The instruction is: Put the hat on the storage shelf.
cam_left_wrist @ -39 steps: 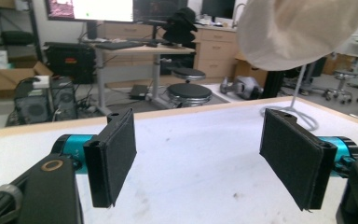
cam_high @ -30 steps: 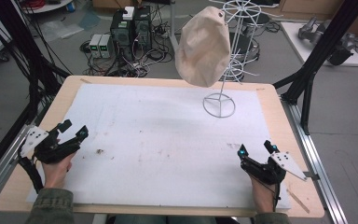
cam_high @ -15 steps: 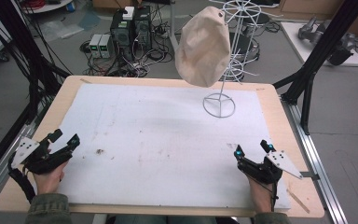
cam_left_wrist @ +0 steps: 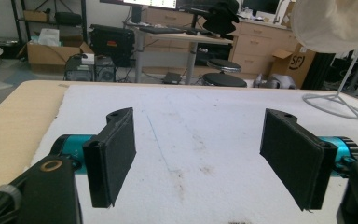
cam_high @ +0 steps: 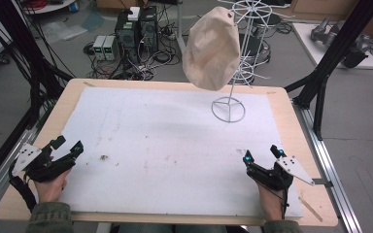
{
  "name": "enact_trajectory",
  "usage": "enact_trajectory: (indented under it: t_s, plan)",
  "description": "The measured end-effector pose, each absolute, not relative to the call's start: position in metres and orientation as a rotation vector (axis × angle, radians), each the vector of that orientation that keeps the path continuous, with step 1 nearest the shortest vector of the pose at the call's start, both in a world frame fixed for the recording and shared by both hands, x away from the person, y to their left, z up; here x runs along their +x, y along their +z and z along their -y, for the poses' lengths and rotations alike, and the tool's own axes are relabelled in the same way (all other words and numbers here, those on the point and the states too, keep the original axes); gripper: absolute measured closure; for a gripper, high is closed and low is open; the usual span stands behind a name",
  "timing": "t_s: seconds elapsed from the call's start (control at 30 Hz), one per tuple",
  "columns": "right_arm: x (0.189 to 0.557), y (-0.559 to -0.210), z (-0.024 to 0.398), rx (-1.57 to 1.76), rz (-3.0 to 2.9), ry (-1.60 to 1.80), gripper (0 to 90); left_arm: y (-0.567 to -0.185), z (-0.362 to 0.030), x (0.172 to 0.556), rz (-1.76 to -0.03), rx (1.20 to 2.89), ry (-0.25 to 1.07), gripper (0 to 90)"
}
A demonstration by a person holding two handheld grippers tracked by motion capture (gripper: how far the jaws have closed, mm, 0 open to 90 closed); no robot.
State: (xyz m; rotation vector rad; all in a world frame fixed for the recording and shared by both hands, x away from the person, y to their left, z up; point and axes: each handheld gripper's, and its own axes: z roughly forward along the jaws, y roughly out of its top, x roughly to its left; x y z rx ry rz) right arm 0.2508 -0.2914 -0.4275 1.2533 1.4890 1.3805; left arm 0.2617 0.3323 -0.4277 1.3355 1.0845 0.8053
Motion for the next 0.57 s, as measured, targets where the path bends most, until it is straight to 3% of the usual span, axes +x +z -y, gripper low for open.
enact_trajectory:
  t_s: [0.57]
  plan:
    - [0.2522,-0.4283,0.292,1.257,-1.495,1.372,6.2,-0.4304,-0.3256,0.2658,-1.069,1.382,0.77,26.4]
